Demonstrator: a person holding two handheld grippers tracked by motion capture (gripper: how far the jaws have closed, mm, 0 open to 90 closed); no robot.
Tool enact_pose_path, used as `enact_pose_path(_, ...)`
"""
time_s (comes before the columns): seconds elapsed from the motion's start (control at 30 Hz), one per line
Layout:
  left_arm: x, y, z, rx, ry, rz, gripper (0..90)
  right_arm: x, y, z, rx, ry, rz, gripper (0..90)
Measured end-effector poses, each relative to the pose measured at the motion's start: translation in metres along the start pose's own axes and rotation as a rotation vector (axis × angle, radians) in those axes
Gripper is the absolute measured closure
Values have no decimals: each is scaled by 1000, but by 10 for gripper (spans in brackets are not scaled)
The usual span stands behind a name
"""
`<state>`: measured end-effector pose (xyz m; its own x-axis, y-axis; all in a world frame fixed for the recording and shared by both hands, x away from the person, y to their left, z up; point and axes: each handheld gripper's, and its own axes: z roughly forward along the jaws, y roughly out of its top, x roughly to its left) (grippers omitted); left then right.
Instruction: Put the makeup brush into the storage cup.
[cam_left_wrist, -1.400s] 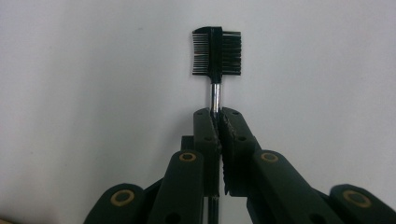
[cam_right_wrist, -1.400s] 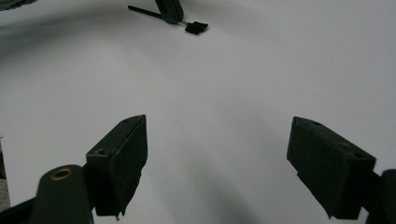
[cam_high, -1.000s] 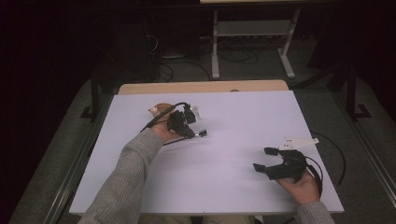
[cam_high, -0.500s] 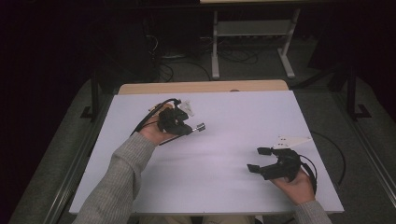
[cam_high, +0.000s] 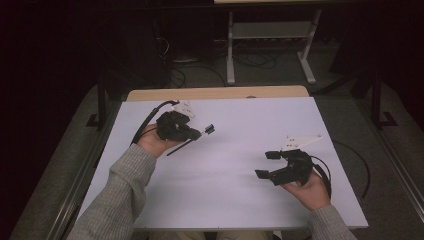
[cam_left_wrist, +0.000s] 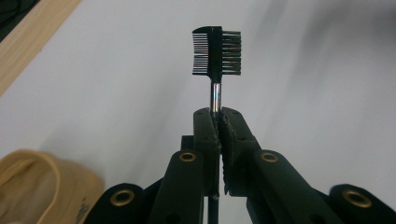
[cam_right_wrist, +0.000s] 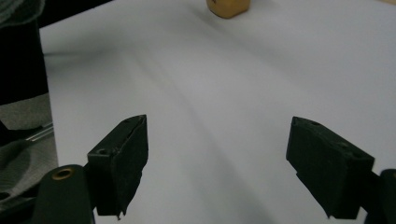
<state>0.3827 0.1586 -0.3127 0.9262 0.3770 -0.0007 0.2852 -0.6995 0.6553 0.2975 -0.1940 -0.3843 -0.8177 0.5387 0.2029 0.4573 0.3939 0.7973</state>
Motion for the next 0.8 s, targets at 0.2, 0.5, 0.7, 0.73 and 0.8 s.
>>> enact_pose_path(0.2,-4,1,-18,-102,-38,-28,858,4,23,1,-27,23,-19,213)
enact_pose_path(0.5,-20,-14,-31,-272,-71,-85,857,18,47,15,-34,60,-53,237)
enact_pose_path(0.7,-33,-25,-26,-320,-96,-104,858,28,53,27,-29,101,-64,249)
enact_pose_path(0.73,-33,-25,-26,-320,-96,-104,858,28,53,27,-29,101,-64,249)
enact_pose_path(0.8,-39,-30,-22,-338,-107,-118,858,32,54,33,-32,120,-68,254)
